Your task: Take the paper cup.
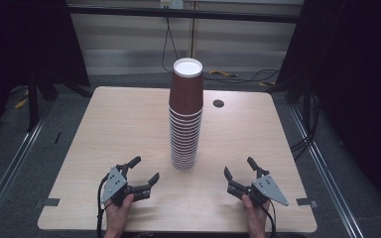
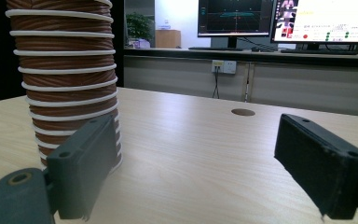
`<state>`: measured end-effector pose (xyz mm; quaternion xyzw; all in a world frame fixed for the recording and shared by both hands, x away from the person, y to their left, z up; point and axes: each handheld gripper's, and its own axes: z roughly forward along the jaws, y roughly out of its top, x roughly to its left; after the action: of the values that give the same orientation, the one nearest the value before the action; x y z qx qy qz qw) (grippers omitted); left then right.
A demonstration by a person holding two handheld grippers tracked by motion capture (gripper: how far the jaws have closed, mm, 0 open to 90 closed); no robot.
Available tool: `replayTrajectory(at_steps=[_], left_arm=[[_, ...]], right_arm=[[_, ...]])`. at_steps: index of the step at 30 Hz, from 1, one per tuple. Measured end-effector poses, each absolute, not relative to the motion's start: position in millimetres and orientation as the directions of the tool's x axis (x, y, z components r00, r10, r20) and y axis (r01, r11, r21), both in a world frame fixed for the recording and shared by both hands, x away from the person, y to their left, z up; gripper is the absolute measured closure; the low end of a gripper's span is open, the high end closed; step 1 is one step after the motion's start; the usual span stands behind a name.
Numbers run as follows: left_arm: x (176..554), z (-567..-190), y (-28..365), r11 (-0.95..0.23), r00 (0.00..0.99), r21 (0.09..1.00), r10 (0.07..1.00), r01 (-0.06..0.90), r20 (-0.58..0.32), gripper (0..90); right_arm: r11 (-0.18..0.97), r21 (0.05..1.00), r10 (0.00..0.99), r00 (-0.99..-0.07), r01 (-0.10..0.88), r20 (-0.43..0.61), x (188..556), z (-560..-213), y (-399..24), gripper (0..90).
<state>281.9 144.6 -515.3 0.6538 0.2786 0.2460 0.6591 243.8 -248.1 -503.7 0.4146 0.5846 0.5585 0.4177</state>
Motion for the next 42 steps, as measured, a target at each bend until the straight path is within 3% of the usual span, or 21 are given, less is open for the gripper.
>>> replayTrajectory(at_steps=[13,26,42], left_arm=[[282,-515,145,0.022,0.727,0.999,0.686,0.034,-0.04,15.5],[282,-515,146,0.022,0.73,0.999,0.682,0.031,-0.038,15.5],[282,-516,146,0.034,0.737,0.999,0.674,0.032,-0.046,15.5]], right_arm=[[0.026,0.998,0.949,-0.315,0.056,-0.007,246,-503,-249,12.9],[0.09,0.989,0.946,-0.32,0.116,-0.049,251,-499,-239,13.2],[0.065,0.992,0.903,-0.43,0.106,-0.014,261,-465,-230,14.0]])
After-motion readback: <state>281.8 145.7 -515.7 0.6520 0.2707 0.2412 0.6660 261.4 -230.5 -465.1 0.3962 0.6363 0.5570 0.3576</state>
